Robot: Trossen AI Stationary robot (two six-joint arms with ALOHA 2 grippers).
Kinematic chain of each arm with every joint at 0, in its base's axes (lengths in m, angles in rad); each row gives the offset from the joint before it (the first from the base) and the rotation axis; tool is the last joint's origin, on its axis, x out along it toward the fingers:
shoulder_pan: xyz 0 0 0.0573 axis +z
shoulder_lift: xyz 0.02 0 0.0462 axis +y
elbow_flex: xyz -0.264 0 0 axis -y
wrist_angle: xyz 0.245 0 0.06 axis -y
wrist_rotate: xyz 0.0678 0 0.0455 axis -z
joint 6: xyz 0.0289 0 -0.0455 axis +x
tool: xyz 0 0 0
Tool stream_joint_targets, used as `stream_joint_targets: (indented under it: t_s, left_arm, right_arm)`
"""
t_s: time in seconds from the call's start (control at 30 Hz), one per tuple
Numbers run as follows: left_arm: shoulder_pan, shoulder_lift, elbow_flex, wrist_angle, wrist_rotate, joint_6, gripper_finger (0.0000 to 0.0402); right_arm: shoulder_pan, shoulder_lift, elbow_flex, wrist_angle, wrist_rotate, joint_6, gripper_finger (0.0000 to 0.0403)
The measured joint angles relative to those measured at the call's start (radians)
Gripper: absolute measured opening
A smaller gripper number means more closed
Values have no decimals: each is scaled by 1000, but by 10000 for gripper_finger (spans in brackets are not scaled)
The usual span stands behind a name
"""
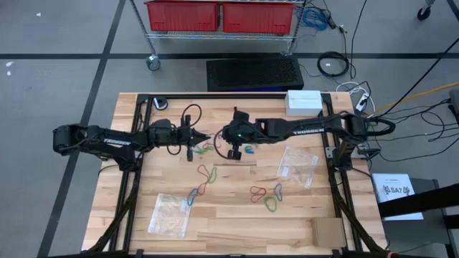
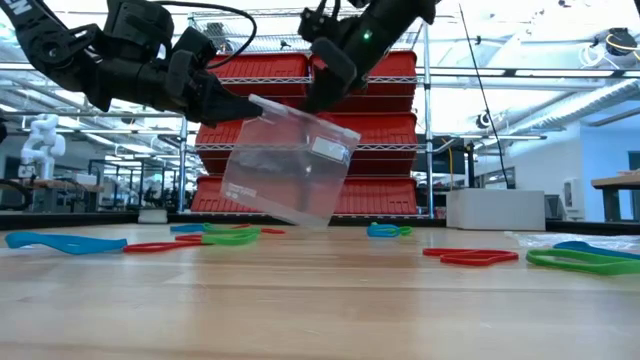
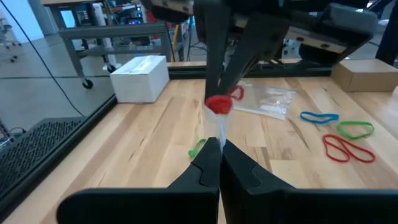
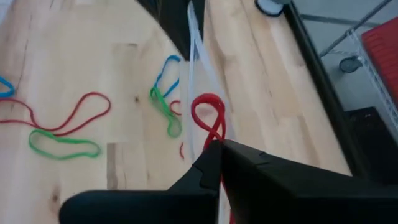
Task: Sort rubber bands
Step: Put the red rubber band into the zip bag, then put the bottom right red rubber band into the zip bag
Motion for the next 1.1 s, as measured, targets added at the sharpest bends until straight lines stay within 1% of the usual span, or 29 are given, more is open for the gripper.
stream_joint_targets:
  t_s: [0.1,0.17,0.23,0.37,0.53,0.67,0.8,0.93,1.0,1.1]
  left_arm:
    - [0,0,0,0,0,0,0]
    - [0,0,2,-1,0,0,0]
    - [0,0,5,-2,0,0,0]
    - [0,0,5,-4,0,0,0]
    - [0,0,6,-13,0,0,0]
    - [0,0,6,-8,0,0,0]
    - [0,0,6,-1,0,0,0]
    - [0,0,6,3,11,0,0]
    - [0,0,6,9,24,-1,0]
    - [0,0,6,40,60,-15,0]
  right_arm:
    - [-5,6,0,-9,-54,6,0]
    - [-5,10,0,-8,-59,11,4]
    - [-5,11,0,-6,-59,11,19]
    - [-3,0,0,10,-60,12,70]
    - [-3,-45,0,15,-59,16,139]
    - [-3,-95,0,6,-59,15,172]
    - [-2,-156,0,-31,-58,16,187]
    - [-2,-201,0,-88,-56,16,188]
    - [-2,-214,0,-159,-55,19,186]
    - [-2,-220,-6,-271,-55,73,184]
